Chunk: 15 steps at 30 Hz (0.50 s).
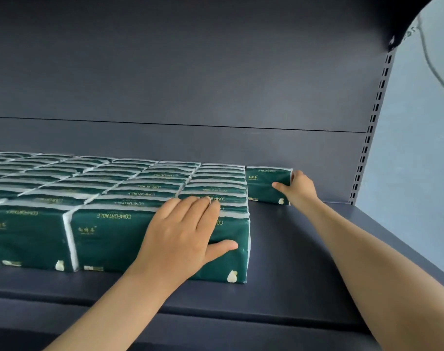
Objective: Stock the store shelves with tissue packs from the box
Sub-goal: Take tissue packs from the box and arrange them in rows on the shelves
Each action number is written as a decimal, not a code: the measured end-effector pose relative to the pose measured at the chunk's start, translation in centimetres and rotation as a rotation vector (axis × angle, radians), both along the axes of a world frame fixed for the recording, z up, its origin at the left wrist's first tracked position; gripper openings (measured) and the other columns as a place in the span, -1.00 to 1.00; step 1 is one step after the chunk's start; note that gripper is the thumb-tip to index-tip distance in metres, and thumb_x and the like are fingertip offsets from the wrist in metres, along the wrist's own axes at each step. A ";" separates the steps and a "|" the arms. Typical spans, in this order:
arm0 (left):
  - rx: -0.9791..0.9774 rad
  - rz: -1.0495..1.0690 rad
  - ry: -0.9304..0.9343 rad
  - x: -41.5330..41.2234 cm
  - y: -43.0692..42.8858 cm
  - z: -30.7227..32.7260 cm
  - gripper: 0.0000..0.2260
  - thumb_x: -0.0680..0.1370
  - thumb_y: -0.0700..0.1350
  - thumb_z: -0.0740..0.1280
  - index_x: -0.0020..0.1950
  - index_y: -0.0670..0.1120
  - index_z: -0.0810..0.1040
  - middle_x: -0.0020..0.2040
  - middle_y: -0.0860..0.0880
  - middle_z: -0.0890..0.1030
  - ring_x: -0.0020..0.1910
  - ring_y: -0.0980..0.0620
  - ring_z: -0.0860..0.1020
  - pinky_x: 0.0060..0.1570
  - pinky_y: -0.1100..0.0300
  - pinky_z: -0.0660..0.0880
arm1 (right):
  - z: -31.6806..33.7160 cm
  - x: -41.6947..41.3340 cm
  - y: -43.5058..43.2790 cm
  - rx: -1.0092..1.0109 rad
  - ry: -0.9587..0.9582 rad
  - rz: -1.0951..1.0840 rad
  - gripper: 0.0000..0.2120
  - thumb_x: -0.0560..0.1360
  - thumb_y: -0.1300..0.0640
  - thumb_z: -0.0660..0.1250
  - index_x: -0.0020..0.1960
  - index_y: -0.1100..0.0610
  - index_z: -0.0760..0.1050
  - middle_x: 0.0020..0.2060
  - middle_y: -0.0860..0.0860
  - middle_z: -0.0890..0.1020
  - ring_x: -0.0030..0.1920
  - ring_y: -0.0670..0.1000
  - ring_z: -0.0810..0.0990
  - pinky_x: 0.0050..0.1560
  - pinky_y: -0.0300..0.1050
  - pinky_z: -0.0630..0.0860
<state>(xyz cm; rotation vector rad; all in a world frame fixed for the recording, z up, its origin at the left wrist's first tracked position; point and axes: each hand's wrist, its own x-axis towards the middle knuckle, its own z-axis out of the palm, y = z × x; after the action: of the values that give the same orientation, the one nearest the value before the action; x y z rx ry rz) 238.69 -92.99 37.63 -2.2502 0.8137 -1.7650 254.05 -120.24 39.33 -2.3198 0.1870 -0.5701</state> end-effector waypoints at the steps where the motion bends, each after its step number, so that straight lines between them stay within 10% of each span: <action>1: -0.004 -0.004 0.000 0.0 0.0 0.0 -0.42 0.59 0.27 0.10 0.00 -0.22 0.64 -0.09 -0.08 0.65 -0.11 -0.07 0.64 -0.06 0.07 0.43 | 0.0 0.3 0.1 -0.040 -0.004 -0.003 -0.59 0.45 -0.02 0.41 0.11 0.27 0.46 -0.03 0.12 0.59 0.01 0.15 0.55 -0.17 -0.12 0.39; 15: -0.030 -0.012 0.010 0.2 0.0 -0.1 -0.45 0.57 0.26 0.16 -0.02 -0.22 0.65 -0.08 -0.08 0.66 -0.10 -0.06 0.65 -0.02 0.09 0.44 | -0.3 0.4 1.2 0.009 -0.020 -0.076 -0.57 0.47 0.05 0.41 0.19 0.28 0.37 0.15 0.16 0.48 0.12 0.15 0.48 -0.10 -0.15 0.31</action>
<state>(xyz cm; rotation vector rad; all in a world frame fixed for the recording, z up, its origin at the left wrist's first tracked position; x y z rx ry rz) 238.87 -92.98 37.51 -2.2797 0.8095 -1.7834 254.49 -119.02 39.07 -2.3056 0.2688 -0.6290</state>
